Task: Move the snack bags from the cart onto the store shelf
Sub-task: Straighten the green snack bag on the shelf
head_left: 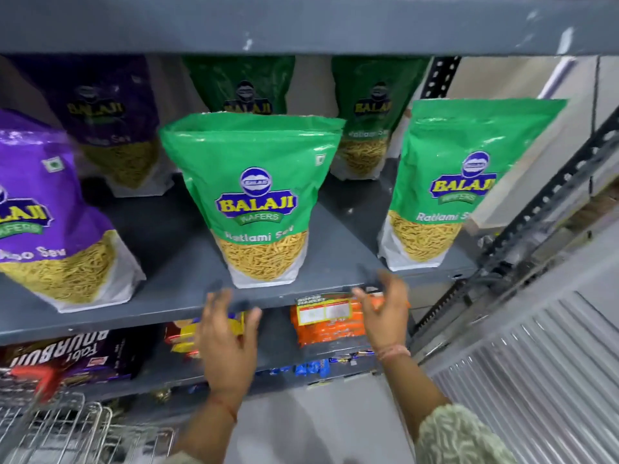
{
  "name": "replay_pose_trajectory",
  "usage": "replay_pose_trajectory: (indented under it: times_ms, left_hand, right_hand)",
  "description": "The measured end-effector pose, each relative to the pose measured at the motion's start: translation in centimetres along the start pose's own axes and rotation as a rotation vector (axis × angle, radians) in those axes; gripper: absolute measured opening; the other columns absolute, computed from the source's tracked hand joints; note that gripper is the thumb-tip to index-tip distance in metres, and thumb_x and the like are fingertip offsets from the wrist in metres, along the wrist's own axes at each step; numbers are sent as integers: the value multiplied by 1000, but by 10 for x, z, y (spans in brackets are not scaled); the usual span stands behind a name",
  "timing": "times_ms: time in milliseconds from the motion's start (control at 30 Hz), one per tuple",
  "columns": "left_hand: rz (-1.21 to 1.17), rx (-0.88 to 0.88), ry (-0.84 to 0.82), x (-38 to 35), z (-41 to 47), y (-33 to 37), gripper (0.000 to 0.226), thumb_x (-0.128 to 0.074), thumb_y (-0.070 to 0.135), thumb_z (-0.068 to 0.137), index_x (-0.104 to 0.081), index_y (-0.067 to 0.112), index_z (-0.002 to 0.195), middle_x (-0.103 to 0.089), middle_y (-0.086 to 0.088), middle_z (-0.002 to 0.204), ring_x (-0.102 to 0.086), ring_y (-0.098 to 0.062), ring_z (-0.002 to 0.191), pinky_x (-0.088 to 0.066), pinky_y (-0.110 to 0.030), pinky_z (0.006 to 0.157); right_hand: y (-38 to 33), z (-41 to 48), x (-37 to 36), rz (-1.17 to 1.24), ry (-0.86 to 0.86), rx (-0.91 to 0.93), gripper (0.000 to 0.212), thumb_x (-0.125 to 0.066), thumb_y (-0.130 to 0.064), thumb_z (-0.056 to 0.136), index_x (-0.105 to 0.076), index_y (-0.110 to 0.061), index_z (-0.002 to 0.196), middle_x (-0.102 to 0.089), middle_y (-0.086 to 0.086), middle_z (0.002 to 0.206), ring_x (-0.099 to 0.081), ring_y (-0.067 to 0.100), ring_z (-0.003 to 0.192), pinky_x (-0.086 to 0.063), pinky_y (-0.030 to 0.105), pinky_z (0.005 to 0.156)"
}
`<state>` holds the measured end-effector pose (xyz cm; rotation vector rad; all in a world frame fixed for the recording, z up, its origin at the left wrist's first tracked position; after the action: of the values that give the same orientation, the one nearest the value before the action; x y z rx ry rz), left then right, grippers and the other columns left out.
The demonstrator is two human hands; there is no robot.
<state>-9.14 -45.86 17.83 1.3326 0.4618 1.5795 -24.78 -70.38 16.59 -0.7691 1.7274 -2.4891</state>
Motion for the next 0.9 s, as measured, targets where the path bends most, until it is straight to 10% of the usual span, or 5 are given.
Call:
replay_pose_trajectory:
  times_ms: [133, 333, 533, 767, 900]
  left_hand:
    - [5, -256, -242, -83, -27, 80, 63, -42, 58, 83, -58, 5, 113, -63, -18, 119, -51, -24, 116, -38, -32, 99]
    - [-248, 75, -584, -227, 13, 136, 97, -76, 33, 68, -18, 18, 144, -34, -4, 150, -32, -21, 137, -25, -14, 98]
    - [145, -6, -527, -253, 17, 133, 87, -68, 48, 70, -28, 7, 134, -50, -23, 132, -39, -43, 123, -39, -47, 95]
    - [1, 10, -599, -244, 15, 142, 76, -70, 38, 73, -32, 10, 132, -52, -16, 135, -41, -34, 127, -41, -42, 100]
    - [-76, -1, -419, -182, 4, 119, 62, -62, 46, 78, -43, 22, 132, -63, -7, 126, -58, -22, 116, -45, -32, 95]
  right_hand:
    - [44, 52, 91, -43, 290, -113, 65, -75, -29, 66, -47, 5, 114, -48, 31, 112, -46, 45, 107, -39, 53, 95]
    - [61, 134, 83, 47, -348, -113, 85, -75, -5, 69, -24, -6, 137, -35, -2, 130, -29, 9, 122, -26, 15, 98]
    - [72, 131, 71, 73, -400, -95, 61, -64, -7, 80, -31, 2, 131, -45, -7, 115, -35, 12, 112, -31, 16, 85]
    - [58, 128, 76, 145, -449, -57, 70, -72, -7, 72, -34, -7, 131, -49, 12, 132, -44, 22, 124, -39, 34, 102]
    - [56, 87, 96, -34, -105, -17, 80, -75, -31, 69, -32, -5, 132, -40, 18, 140, -33, 20, 132, -24, 27, 108]
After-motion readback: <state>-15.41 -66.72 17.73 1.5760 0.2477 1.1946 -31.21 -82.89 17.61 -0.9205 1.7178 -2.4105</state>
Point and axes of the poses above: each hand's wrist, its own z-axis towards the middle knuckle, its own x-axis out of the back of the hand, y = z × x, the point moved 8 cm from there along z, towards the middle knuckle
